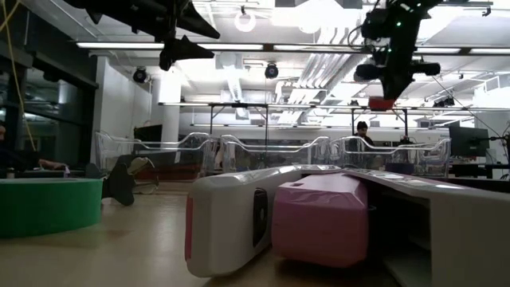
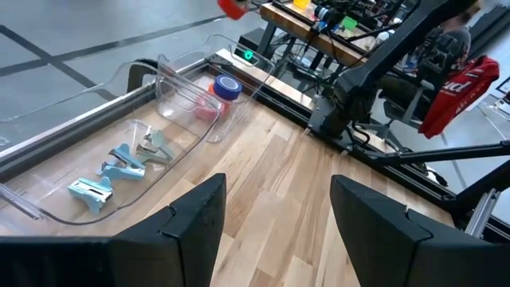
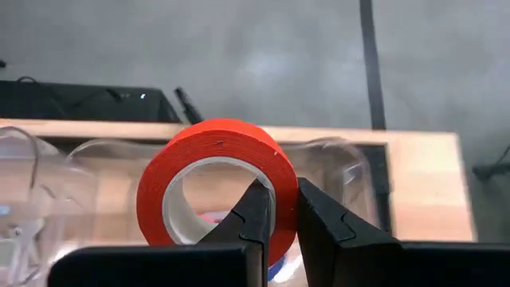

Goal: Pick and place Stapler, Stapler remover, tape
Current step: Put the red tape into the right transparent bin, then put the black stapler remover into the middle transparent bin

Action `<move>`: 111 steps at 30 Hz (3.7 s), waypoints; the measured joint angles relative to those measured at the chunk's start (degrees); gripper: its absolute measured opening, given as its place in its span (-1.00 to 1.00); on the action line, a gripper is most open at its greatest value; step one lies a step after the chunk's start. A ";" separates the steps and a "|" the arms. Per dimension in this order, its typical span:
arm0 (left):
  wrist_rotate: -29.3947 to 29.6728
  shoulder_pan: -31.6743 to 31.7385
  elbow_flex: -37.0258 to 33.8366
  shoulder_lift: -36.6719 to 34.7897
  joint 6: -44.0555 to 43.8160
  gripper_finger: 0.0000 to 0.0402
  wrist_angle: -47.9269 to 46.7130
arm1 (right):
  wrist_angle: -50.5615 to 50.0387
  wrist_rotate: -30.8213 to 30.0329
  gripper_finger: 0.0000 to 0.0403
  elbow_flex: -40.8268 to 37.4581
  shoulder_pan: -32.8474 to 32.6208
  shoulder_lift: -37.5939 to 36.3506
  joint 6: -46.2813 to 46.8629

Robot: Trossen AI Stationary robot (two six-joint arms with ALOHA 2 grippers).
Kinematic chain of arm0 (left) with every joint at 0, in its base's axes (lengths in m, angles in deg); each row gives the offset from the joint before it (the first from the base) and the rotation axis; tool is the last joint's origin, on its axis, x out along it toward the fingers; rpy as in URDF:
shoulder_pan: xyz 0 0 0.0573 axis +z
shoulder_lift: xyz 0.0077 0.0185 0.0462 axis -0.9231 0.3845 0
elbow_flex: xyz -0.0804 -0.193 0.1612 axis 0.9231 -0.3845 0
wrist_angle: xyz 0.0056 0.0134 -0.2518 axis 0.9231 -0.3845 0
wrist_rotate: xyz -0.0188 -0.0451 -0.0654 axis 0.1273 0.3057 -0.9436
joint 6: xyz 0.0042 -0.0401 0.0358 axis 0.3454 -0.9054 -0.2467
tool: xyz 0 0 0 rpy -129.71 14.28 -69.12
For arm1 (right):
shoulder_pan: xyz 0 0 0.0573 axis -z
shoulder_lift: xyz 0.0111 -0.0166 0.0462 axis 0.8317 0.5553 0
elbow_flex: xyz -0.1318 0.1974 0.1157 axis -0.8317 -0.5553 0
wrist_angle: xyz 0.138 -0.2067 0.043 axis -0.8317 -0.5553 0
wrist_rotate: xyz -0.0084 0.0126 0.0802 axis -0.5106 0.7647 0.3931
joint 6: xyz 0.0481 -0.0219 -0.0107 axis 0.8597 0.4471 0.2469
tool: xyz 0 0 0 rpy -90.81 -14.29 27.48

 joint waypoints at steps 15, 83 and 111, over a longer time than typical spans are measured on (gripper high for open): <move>-0.26 -0.13 0.00 0.02 -0.13 0.11 0.00 | 0.40 7.26 -0.85 -0.03 -1.58 17.17 0.27; -0.63 -0.13 0.00 0.04 -2.80 0.11 -1.29 | -2.32 13.56 -0.44 -0.03 -2.75 26.05 -18.76; -7.20 -0.17 -0.02 0.02 -2.71 0.11 -11.51 | 1.67 16.98 0.05 -0.05 -2.75 2.66 -22.29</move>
